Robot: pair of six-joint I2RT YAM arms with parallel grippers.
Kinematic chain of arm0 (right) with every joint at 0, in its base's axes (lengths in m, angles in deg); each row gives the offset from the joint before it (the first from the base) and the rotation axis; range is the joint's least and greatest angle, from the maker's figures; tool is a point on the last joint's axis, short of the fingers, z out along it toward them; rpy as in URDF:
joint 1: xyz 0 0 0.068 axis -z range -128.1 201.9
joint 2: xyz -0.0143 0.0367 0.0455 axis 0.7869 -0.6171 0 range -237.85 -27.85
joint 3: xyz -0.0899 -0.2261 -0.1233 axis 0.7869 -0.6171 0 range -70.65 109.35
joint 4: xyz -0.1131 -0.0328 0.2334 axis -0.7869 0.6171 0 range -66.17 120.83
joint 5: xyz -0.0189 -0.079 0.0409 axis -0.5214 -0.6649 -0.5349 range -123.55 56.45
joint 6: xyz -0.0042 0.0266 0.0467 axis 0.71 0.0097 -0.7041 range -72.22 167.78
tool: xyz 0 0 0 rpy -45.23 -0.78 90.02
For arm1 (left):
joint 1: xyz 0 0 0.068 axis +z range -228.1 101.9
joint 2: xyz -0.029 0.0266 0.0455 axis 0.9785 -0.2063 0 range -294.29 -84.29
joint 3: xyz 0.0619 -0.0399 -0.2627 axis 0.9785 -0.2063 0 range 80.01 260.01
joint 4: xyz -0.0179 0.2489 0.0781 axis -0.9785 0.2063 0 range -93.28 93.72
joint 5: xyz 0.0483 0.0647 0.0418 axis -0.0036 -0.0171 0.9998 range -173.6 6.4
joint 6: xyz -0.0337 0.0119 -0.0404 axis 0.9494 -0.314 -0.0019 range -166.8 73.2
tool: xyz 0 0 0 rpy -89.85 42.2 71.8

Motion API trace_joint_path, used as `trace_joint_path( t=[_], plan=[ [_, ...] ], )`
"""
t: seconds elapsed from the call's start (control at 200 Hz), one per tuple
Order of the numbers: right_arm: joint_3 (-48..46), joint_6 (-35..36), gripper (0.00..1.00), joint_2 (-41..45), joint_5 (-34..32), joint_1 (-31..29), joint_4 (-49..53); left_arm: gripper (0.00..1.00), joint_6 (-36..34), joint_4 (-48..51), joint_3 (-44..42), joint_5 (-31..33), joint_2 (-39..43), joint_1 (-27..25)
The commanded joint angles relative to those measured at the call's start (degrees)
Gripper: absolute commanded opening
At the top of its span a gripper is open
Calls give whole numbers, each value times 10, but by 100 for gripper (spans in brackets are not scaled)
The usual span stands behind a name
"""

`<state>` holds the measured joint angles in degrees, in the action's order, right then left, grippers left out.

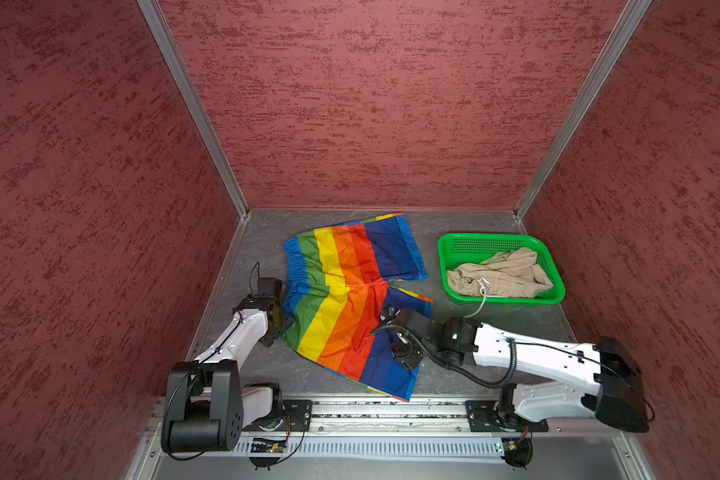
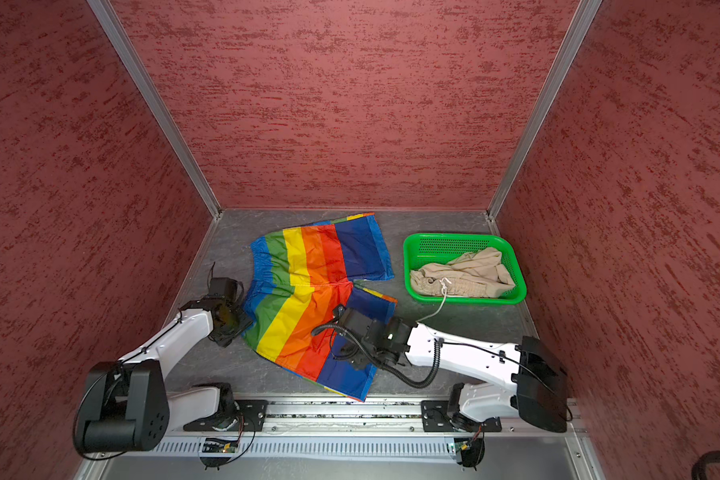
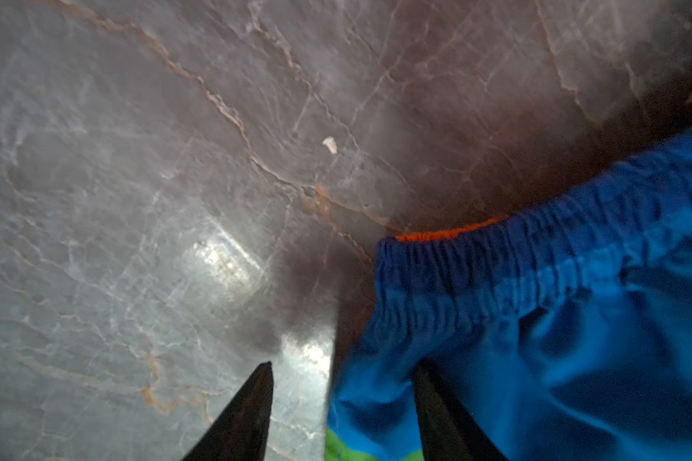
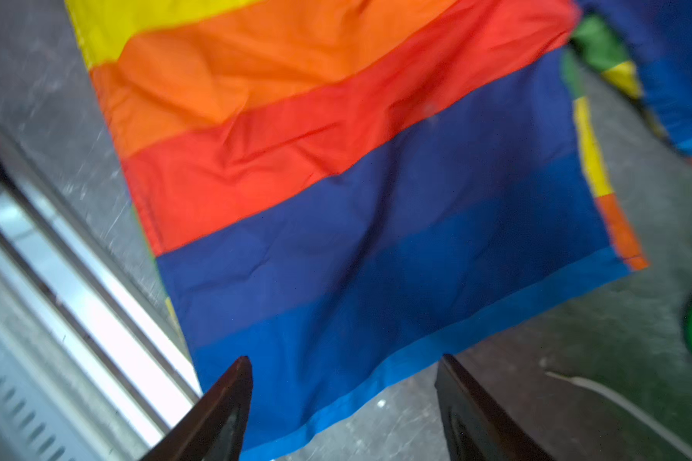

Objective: Fold and stack the shorts

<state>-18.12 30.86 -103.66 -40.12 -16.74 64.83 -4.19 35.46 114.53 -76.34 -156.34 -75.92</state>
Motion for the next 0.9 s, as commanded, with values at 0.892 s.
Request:
trace_joint_path(
  t=[0.892],
  plan=[
    [-75,-62,72,-135,76,-129,-63,49,-12,-5,45,-15,-96,13]
  ],
)
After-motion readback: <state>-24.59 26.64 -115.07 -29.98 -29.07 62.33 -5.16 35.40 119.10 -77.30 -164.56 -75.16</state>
